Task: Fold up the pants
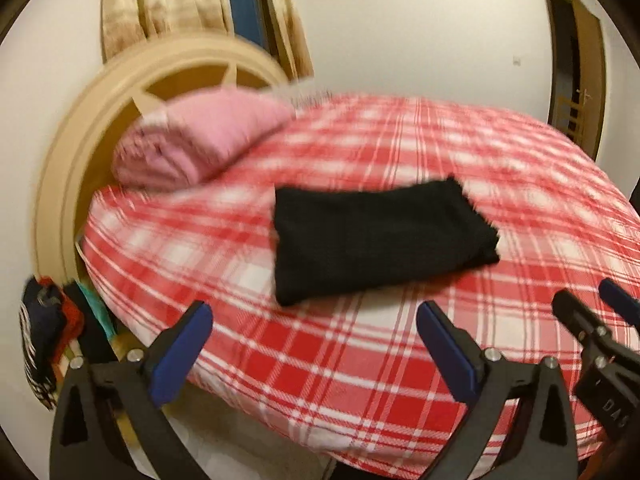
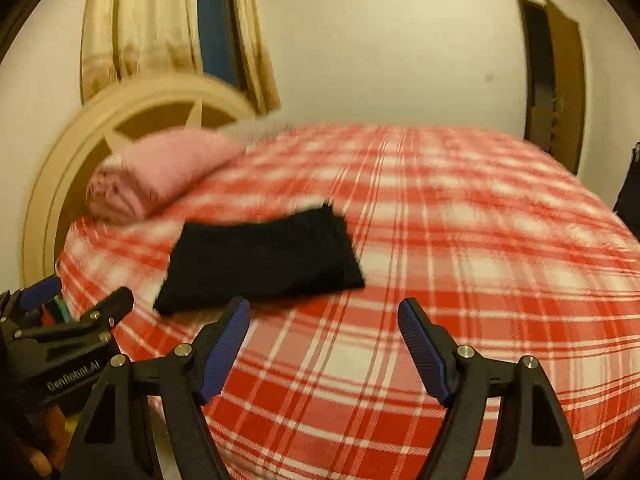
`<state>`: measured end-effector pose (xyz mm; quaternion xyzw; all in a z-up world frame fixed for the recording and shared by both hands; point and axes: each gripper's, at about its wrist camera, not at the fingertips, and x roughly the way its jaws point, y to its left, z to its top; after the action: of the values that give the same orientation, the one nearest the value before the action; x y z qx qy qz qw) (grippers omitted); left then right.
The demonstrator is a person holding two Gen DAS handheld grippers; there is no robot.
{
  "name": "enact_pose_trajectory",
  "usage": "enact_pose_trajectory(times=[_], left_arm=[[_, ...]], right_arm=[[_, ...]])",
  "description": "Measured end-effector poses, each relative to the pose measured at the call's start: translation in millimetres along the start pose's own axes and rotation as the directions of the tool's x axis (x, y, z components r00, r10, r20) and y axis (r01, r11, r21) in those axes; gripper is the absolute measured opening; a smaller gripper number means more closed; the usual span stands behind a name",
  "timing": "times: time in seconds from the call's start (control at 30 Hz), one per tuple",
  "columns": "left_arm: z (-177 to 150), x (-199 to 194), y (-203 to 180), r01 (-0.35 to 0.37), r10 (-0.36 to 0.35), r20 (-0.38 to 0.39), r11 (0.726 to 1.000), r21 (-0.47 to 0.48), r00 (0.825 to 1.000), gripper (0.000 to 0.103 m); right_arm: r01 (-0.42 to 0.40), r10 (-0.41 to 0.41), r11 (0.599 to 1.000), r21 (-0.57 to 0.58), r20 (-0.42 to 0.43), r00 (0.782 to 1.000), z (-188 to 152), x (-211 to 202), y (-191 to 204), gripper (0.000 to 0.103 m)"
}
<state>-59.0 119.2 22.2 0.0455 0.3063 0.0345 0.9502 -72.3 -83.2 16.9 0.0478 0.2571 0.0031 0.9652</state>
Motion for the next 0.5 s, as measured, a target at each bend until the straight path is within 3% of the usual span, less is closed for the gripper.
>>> enact_pose_trajectory(times=[0.13,0.27,0.5], left_arm=[[4.7,-19.2,-5.0,-0.035,0.032,0.092,0.999,0.03,0.995,0.103],[6.8,-35.5,-9.2,-0.041,0.032,0.171,0.998,0.046,0.985,0.103],[8.7,-44.5,-6.6,-0.007,0.003,0.202,1.0,0.019,0.979,0.103]], right_arm=[[0.009,-0.01,1.0,0.013,0.124,0.992,7.9,-29.5,-2.6,0.08],[0.027,-0.032,0.999,0.024,0.239,0.97,11.3,-55.5,-1.7,0.088],[0.03,-0.032,1.0,0.009,0.26,0.965,11.7,-62.2,2.9,0.088]])
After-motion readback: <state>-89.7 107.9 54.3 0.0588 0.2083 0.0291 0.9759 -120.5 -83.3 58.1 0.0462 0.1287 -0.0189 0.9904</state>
